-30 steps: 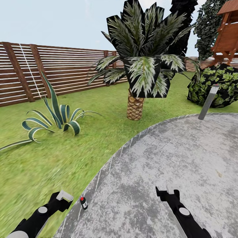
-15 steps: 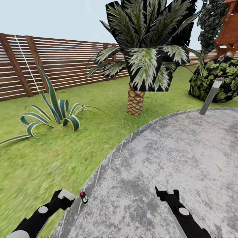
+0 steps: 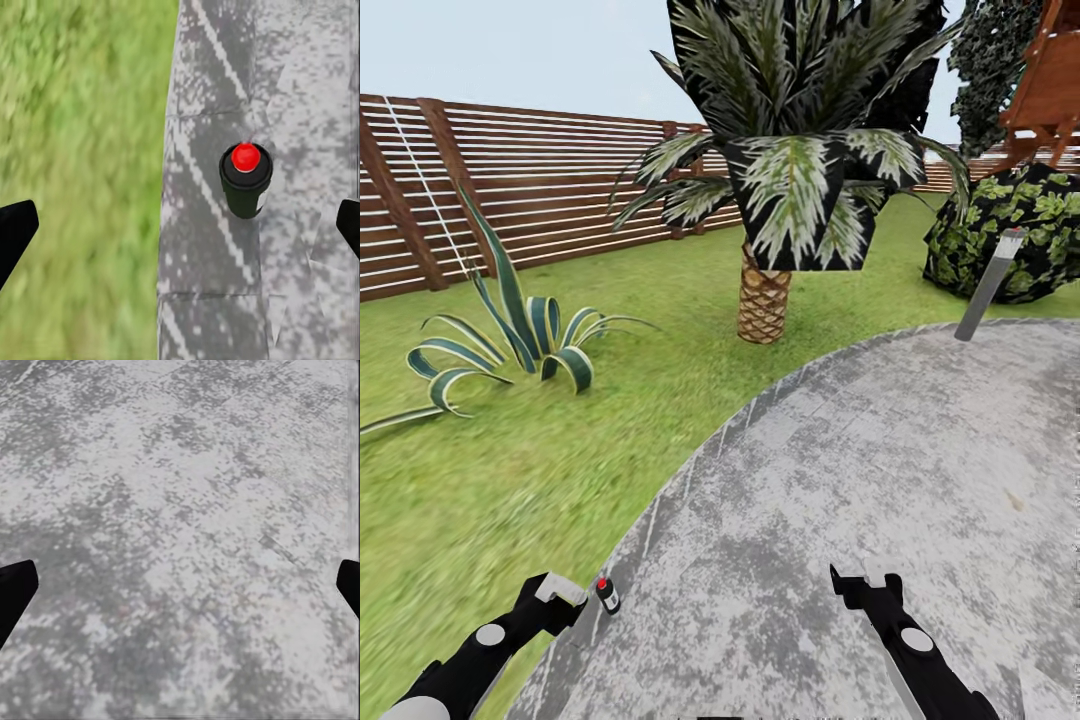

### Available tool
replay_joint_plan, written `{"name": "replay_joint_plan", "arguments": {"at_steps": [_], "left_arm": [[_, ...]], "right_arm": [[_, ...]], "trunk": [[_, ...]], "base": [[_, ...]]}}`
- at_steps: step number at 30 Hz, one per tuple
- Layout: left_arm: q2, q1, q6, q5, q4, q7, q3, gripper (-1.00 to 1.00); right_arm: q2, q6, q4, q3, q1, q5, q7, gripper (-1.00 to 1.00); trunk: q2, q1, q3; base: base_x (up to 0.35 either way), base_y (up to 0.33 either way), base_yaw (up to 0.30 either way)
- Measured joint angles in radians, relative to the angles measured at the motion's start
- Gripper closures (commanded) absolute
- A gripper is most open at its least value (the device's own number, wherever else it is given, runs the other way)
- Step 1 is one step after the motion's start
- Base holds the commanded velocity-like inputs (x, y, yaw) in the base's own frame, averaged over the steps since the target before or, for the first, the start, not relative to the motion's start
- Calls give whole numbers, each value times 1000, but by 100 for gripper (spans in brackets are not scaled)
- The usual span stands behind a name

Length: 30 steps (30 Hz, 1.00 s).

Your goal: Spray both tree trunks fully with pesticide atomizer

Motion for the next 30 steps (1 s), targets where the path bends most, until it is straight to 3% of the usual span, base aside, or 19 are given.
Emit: {"name": "replay_joint_plan", "arguments": {"at_steps": [30], "left_arm": [[-1,0,-3,0,-1,1,2,-100]], "right_arm": [[0,0,-1,0,0,0,0,-100]], "trunk": [[0,0,1]], "base": [[70,43,-66]]}}
